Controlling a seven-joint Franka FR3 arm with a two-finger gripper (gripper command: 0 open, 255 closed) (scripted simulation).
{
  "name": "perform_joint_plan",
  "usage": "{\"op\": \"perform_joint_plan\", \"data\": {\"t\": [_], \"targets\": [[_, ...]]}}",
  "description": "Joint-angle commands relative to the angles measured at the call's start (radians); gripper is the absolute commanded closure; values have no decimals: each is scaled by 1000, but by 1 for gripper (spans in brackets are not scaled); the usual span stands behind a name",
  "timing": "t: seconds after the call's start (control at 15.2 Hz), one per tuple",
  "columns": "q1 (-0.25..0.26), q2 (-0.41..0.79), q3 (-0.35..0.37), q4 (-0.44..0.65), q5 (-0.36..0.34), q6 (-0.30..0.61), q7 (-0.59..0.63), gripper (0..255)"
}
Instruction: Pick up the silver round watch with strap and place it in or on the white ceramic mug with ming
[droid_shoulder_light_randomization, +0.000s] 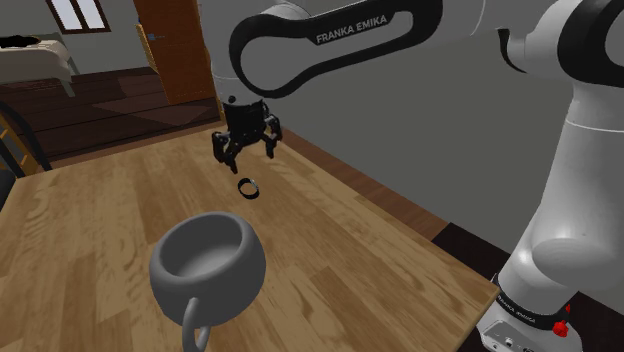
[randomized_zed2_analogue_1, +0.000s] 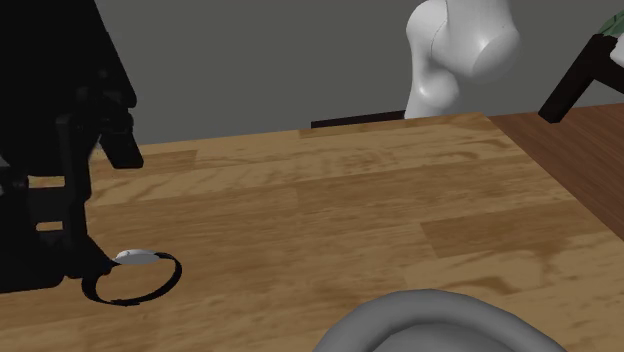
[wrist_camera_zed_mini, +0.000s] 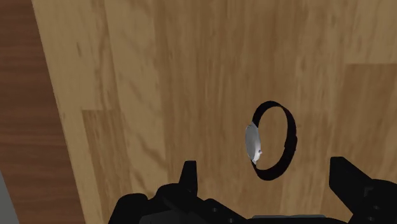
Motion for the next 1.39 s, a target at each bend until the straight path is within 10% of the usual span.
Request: {"op": "perform_joint_plan", "data": {"t": [0.0, 0.92, 0.99, 1.32], "targets": [[12, 27, 0, 14, -22, 9, 20, 0], [9, 48, -8, -48, -39, 87, 32, 0], [9, 48, -8, -48, -39, 87, 32, 255], [9, 48, -8, -48, -39, 87, 32, 255]]}}
